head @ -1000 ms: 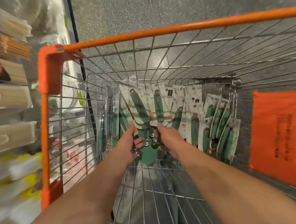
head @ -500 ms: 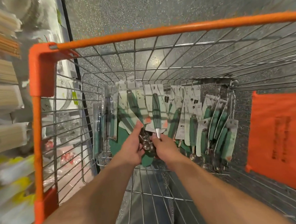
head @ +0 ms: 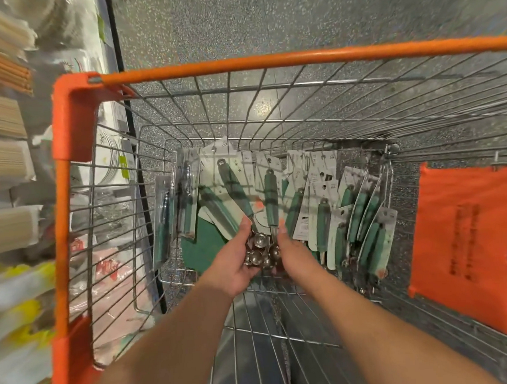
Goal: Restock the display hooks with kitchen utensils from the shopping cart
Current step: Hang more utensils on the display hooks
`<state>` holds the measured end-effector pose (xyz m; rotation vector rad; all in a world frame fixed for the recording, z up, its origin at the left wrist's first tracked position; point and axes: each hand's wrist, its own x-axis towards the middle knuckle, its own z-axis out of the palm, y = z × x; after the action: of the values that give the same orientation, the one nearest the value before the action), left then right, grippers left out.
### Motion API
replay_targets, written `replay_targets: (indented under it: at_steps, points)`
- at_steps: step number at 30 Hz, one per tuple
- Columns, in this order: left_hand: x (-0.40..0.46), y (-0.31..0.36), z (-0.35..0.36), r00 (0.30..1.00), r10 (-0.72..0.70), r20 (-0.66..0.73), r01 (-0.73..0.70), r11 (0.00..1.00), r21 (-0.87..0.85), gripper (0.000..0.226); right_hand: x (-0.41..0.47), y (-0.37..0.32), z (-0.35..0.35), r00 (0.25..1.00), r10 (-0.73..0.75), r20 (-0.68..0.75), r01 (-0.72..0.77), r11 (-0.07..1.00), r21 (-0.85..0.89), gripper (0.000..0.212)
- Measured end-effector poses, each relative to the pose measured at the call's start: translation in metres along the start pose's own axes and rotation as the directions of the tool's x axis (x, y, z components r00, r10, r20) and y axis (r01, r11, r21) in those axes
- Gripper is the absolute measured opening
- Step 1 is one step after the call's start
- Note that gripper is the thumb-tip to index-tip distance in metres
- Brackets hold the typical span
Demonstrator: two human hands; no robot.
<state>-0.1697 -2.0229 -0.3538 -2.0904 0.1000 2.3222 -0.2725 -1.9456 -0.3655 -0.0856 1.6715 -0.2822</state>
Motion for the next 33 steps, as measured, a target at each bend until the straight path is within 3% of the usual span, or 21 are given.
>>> replay_targets:
  at_steps: [5,8,10,12,14,18,21,25,28,30,33]
  points:
    - [-0.005,-0.008,0.000,1.000,-0.018,-0.008,0.018,1.000,0.000,0.036,0.017,0.003,-0.010,0.994,0.063,-0.088,-0.065,0.998,-0.020,0.092]
    - [-0.007,-0.009,-0.008,0.999,-0.022,0.035,0.023,0.999,-0.031,0.036,0.022,0.000,-0.012,0.988,0.126,-0.090,-0.110,0.980,0.166,0.093]
    - [-0.007,-0.009,-0.014,0.998,-0.037,0.055,0.038,0.999,-0.024,0.040,0.025,-0.007,-0.013,0.988,0.146,-0.050,-0.115,0.910,0.399,0.074]
    - [-0.008,-0.012,-0.019,0.997,-0.062,0.044,0.062,0.998,0.011,0.039,0.027,-0.017,-0.013,0.991,0.130,-0.014,-0.103,0.844,0.526,0.056]
    - [-0.008,-0.016,-0.026,0.997,-0.077,0.000,0.076,0.993,0.093,0.036,0.032,-0.021,-0.008,0.992,0.128,-0.021,-0.097,0.837,0.539,0.053]
    - [-0.006,-0.023,-0.037,0.990,-0.110,-0.086,0.127,0.966,0.227,0.034,0.030,-0.021,-0.003,0.996,0.084,-0.029,-0.057,0.854,0.518,0.023]
    - [-0.002,-0.025,-0.041,0.989,-0.099,-0.112,0.128,0.947,0.294,0.046,0.029,-0.009,-0.007,0.998,0.059,0.036,-0.069,0.878,0.474,0.020]
    - [0.005,-0.029,-0.036,0.984,-0.027,-0.173,0.067,0.971,0.230,0.075,0.024,0.006,-0.007,0.992,0.055,0.113,-0.095,0.917,0.387,0.019]
    - [0.014,-0.031,-0.038,0.955,0.098,-0.281,-0.046,0.981,0.189,0.098,0.025,0.013,-0.004,0.995,0.042,0.089,-0.073,0.925,0.372,0.020]
    - [0.019,-0.029,-0.040,0.922,0.245,-0.298,-0.132,0.926,0.353,0.116,0.030,0.016,-0.003,0.997,0.055,0.050,-0.069,0.933,0.354,0.021]
    - [0.019,-0.024,-0.036,0.875,0.435,-0.213,-0.268,0.801,0.535,0.115,0.034,0.017,-0.003,0.995,0.085,0.049,-0.097,0.918,0.384,0.024]
